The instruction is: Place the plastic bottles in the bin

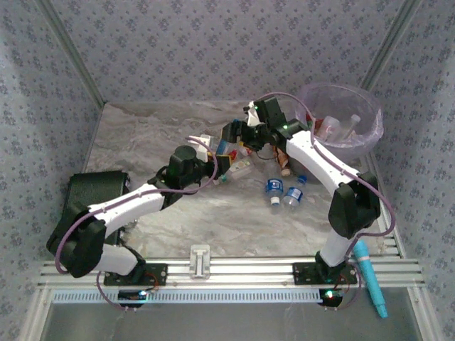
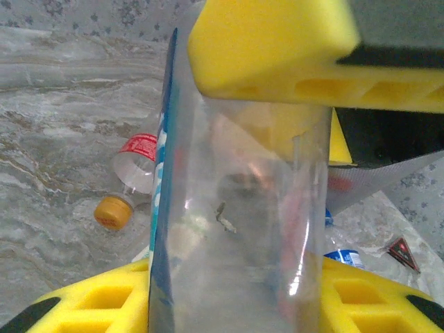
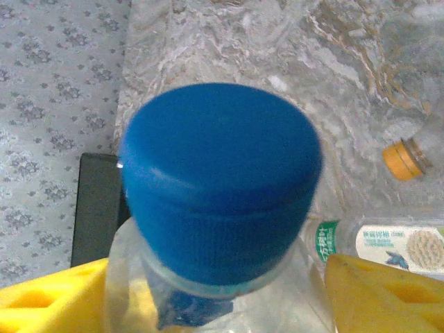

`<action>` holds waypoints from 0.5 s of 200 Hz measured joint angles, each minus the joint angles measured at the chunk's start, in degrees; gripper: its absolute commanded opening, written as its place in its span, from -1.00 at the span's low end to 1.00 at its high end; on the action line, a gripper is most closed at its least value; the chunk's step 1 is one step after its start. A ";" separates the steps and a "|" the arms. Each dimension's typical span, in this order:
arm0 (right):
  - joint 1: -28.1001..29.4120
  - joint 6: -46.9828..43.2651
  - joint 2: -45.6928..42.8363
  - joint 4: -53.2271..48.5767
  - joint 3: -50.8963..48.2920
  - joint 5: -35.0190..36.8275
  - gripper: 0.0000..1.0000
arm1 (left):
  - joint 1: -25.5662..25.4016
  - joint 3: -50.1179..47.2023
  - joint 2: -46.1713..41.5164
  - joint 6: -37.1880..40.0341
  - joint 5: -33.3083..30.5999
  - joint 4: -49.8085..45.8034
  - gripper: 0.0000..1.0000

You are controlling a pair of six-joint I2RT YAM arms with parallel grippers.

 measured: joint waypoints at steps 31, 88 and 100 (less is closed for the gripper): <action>-0.17 0.79 0.00 1.36 -0.35 -0.68 0.01 | 0.02 0.00 0.00 -0.02 -0.48 0.28 -0.62; -0.92 -0.76 0.00 0.00 0.98 -1.44 -0.04 | -0.13 -0.04 -0.63 0.63 -0.72 0.83 0.72; -1.79 -1.73 0.00 -1.77 3.13 -1.18 -0.06 | -0.13 -0.22 -1.88 0.74 -0.79 0.52 0.92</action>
